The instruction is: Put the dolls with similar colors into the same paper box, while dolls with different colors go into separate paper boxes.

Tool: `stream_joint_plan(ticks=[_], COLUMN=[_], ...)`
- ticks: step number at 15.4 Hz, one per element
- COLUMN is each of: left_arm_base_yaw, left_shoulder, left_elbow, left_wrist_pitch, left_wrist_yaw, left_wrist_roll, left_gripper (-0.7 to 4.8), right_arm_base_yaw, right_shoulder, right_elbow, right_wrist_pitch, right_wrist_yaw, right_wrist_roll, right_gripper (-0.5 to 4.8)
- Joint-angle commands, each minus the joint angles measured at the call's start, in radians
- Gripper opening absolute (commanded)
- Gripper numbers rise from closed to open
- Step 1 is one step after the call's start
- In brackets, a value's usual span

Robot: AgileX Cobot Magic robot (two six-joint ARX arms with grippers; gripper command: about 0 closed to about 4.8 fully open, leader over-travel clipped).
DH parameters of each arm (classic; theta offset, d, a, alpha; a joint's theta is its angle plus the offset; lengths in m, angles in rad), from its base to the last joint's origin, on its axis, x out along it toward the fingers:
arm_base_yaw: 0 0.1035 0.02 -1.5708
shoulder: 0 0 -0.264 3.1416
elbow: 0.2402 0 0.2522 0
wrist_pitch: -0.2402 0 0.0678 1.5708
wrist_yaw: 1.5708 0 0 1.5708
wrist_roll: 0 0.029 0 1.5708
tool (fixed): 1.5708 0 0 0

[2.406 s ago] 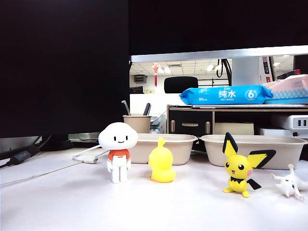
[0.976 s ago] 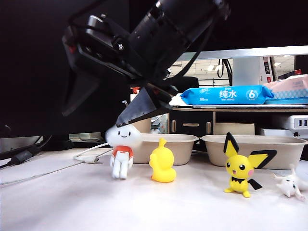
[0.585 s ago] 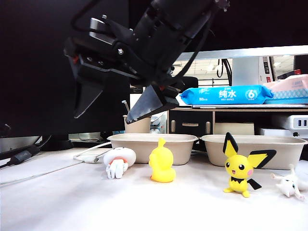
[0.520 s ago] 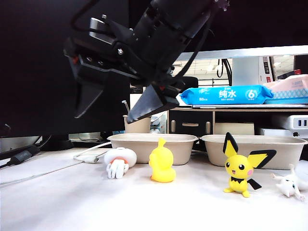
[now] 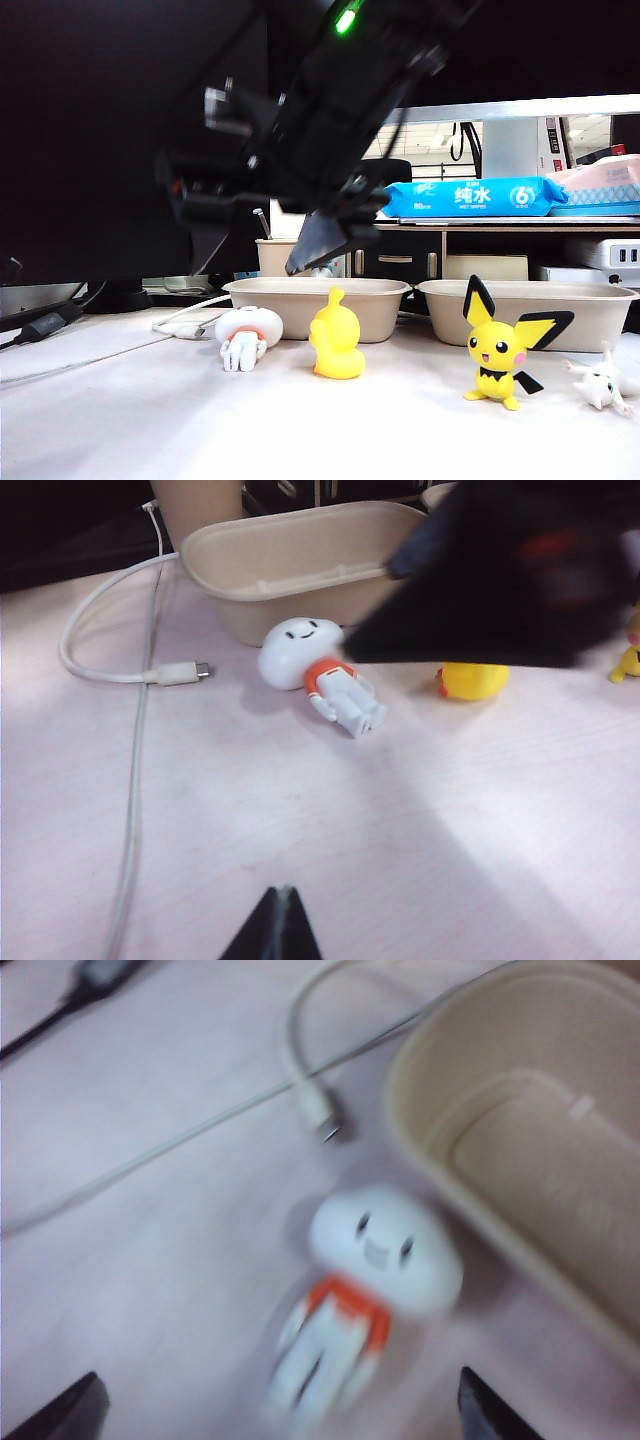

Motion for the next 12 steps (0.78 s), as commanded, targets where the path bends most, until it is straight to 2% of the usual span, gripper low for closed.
stream_joint_plan(ticks=[1,3,4,11,12], left_arm_base_yaw=[0.0,0.0,0.0,0.0,0.0], left_shoulder=[0.0,0.0,-0.006,-0.013,-0.013], left_elbow=[0.001,0.001,0.001,0.001,0.001], left_wrist_pitch=[0.006,0.005,0.006,0.006,0.006], left_wrist_yaw=[0.003,0.002,0.003,0.003,0.003], left_wrist_roll=[-0.001,-0.001,-0.001,-0.001,-0.001], left_gripper=[-0.05,-0.05,-0.05,-0.05,-0.05], right_arm_base_yaw=[-0.02,-0.024,-0.023,-0.024,-0.024], right_shoulder=[0.096,0.161,0.201,0.238,0.241], right_elbow=[0.087,0.15,0.168,0.171,0.171], right_wrist_pitch=[0.004,-0.059,-0.096,-0.089,-0.087], right_wrist_yaw=[0.001,0.016,0.02,0.023,0.023], right_wrist_roll=[0.031,0.045,0.108,0.14,0.159], right_gripper=[4.79,4.79,4.79,4.79,4.57])
